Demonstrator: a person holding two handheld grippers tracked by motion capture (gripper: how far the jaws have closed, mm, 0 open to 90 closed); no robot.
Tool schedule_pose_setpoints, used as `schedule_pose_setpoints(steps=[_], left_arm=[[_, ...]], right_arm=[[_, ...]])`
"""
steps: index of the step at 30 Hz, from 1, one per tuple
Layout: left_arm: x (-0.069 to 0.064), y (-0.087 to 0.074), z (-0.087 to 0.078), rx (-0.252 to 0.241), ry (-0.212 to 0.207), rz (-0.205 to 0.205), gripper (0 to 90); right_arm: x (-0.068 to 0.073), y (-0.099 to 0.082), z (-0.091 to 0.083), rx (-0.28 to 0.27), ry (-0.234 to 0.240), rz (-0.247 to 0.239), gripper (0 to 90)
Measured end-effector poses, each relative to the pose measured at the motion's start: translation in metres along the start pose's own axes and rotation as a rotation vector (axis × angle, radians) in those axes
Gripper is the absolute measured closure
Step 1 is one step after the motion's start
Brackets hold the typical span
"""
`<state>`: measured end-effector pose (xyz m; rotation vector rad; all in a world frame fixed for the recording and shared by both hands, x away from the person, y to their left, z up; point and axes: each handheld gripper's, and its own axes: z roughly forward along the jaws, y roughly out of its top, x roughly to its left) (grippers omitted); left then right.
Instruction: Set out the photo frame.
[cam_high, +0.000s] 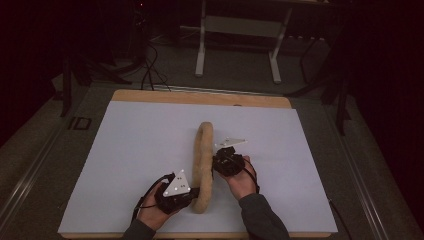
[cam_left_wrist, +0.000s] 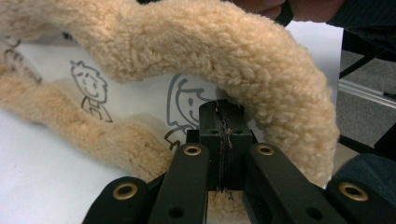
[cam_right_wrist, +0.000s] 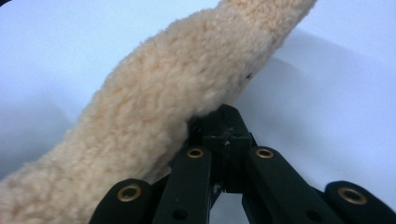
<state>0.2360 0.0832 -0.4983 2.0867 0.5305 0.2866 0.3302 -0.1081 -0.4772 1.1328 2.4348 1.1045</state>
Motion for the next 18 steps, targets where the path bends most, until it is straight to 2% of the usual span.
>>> schedule_pose_setpoints(steps=[7,18], left_arm=[[0.000,0.003,0.007,-0.013,0.020,-0.011,89.4],[-0.002,0.012,0.021,-0.034,0.020,-0.025,89.3]], right_arm=[[0.001,-0.001,-0.001,0.004,0.018,-0.020,90.0],[-0.001,-0.002,-0.007,0.011,0.053,-0.054,90.0]])
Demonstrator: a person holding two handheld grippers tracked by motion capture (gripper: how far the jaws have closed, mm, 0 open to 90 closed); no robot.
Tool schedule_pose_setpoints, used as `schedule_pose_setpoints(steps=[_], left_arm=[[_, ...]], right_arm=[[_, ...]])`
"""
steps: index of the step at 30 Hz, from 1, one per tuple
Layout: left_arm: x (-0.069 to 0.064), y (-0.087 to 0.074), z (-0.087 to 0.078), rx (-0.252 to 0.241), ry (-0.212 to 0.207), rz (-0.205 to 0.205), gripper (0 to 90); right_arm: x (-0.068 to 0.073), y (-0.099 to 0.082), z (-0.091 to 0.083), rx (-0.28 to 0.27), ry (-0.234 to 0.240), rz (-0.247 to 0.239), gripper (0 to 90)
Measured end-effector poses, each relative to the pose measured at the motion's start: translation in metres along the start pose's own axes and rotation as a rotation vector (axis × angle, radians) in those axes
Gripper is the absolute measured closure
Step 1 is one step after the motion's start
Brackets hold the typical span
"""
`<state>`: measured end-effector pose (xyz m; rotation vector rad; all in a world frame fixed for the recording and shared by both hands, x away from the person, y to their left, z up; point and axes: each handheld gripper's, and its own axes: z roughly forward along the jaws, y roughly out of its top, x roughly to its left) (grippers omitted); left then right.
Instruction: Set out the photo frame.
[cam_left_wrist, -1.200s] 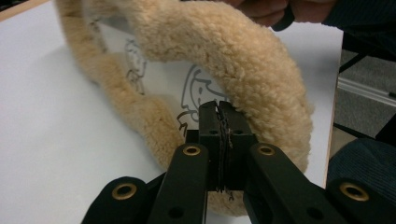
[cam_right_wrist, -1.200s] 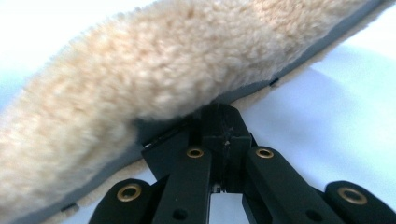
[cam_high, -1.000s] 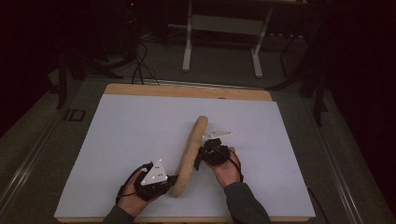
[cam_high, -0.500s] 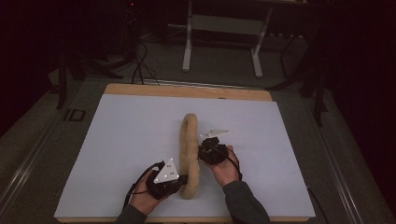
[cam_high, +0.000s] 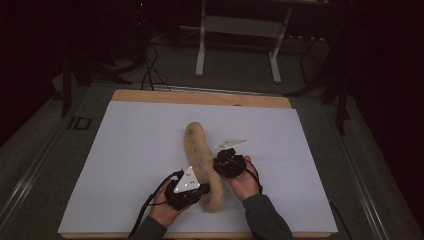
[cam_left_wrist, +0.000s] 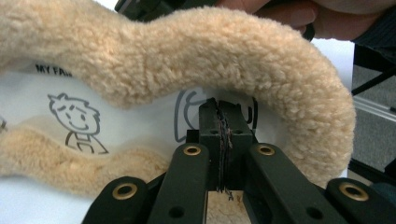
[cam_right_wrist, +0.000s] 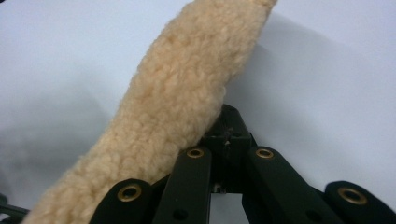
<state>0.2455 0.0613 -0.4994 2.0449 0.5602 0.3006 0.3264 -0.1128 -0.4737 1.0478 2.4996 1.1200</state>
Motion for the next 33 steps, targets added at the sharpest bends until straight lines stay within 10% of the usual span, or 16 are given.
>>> schedule_pose_setpoints(steps=[17,33], left_arm=[[0.007,0.000,-0.002,0.023,0.023,0.016,81.1],[0.041,0.002,-0.029,0.031,0.116,-0.021,72.4]], right_arm=[[-0.001,-0.002,-0.006,0.003,0.003,-0.005,84.5],[-0.005,-0.009,-0.032,-0.014,-0.003,0.015,70.9]])
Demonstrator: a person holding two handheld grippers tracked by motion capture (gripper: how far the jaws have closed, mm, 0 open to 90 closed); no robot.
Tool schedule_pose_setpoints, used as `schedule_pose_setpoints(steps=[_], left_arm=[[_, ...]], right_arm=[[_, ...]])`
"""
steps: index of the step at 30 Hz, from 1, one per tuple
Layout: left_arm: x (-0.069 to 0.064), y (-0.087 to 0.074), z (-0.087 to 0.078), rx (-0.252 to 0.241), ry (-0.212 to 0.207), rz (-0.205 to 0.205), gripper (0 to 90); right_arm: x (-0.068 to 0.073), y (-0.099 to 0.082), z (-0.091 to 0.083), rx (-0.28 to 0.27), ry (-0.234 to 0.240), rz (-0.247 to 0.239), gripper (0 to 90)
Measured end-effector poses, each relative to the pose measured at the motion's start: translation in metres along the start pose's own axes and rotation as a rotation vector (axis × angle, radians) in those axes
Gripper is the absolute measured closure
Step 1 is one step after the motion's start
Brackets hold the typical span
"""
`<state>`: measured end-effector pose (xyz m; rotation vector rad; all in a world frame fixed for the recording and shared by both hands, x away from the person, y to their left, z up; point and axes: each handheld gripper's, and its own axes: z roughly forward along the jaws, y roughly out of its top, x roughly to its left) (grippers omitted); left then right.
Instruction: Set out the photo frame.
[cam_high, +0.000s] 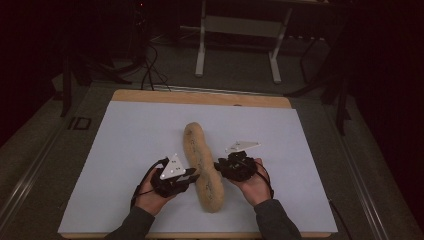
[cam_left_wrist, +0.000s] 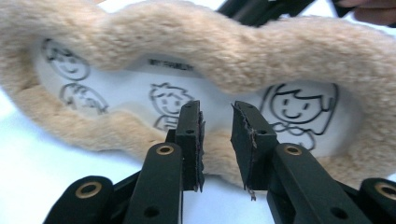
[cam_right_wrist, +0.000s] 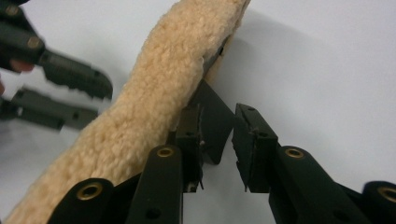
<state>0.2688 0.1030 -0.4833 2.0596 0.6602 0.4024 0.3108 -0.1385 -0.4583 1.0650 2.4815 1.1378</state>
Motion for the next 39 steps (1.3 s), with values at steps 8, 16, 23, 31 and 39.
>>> schedule_pose_setpoints(steps=[8,16,23,31,39], left_arm=[[0.017,0.000,-0.001,0.016,0.072,-0.050,66.6],[0.032,-0.002,0.003,0.035,0.130,-0.096,64.4],[0.040,-0.001,0.009,0.066,0.153,-0.106,63.2],[0.044,0.000,0.011,0.074,0.165,-0.113,63.2],[0.046,0.001,0.011,0.078,0.172,-0.117,63.3]], right_arm=[[-0.002,-0.006,-0.009,-0.018,0.005,0.025,65.9],[-0.005,-0.012,-0.018,-0.041,0.012,0.038,60.4],[0.000,-0.014,-0.029,-0.066,0.017,0.042,57.4],[0.010,-0.013,-0.044,-0.105,0.045,0.063,51.7],[0.022,-0.016,-0.047,-0.103,0.097,0.072,41.5]])
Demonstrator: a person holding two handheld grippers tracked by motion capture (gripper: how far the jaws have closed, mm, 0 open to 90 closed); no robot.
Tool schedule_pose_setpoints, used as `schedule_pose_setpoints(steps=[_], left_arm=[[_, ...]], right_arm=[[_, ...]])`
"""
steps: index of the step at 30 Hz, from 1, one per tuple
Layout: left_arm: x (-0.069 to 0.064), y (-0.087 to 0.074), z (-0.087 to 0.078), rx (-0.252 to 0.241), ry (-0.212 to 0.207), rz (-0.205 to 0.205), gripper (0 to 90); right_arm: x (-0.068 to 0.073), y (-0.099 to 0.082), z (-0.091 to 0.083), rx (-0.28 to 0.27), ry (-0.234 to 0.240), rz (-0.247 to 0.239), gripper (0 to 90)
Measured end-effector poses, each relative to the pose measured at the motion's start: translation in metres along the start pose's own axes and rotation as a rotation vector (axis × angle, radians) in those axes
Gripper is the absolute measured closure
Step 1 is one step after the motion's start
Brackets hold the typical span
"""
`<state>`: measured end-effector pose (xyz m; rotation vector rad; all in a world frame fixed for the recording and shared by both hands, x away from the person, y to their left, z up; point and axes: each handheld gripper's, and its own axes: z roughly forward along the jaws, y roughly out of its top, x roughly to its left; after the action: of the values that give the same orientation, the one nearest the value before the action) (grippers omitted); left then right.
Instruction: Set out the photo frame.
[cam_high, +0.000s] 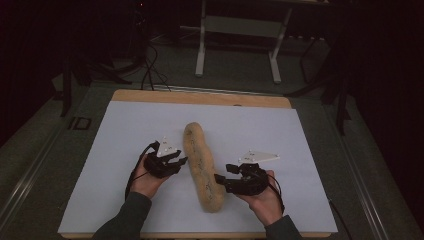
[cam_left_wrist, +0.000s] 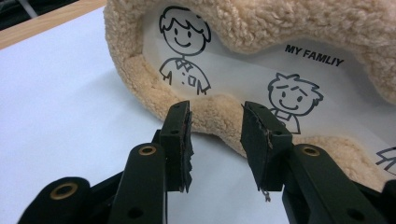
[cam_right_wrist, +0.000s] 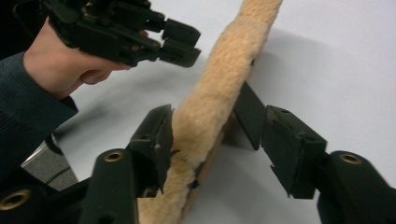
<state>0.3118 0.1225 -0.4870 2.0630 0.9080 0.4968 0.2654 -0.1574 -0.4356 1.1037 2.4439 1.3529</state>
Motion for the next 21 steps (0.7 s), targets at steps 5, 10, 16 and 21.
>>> schedule_pose_setpoints(steps=[5,10,16,21], left_arm=[[0.000,0.000,0.000,0.001,0.000,0.001,63.3],[0.000,0.000,0.001,0.004,0.001,0.002,63.3],[0.000,0.001,0.000,0.003,0.000,0.001,63.3],[0.002,0.000,0.000,0.003,0.003,-0.001,63.3]], right_arm=[[0.006,-0.005,0.006,0.020,0.003,0.000,36.3],[0.011,-0.009,0.008,0.032,0.010,-0.002,32.3],[0.017,-0.015,0.019,0.077,0.003,-0.026,30.4],[0.018,-0.018,0.024,0.093,0.001,-0.055,42.6]])
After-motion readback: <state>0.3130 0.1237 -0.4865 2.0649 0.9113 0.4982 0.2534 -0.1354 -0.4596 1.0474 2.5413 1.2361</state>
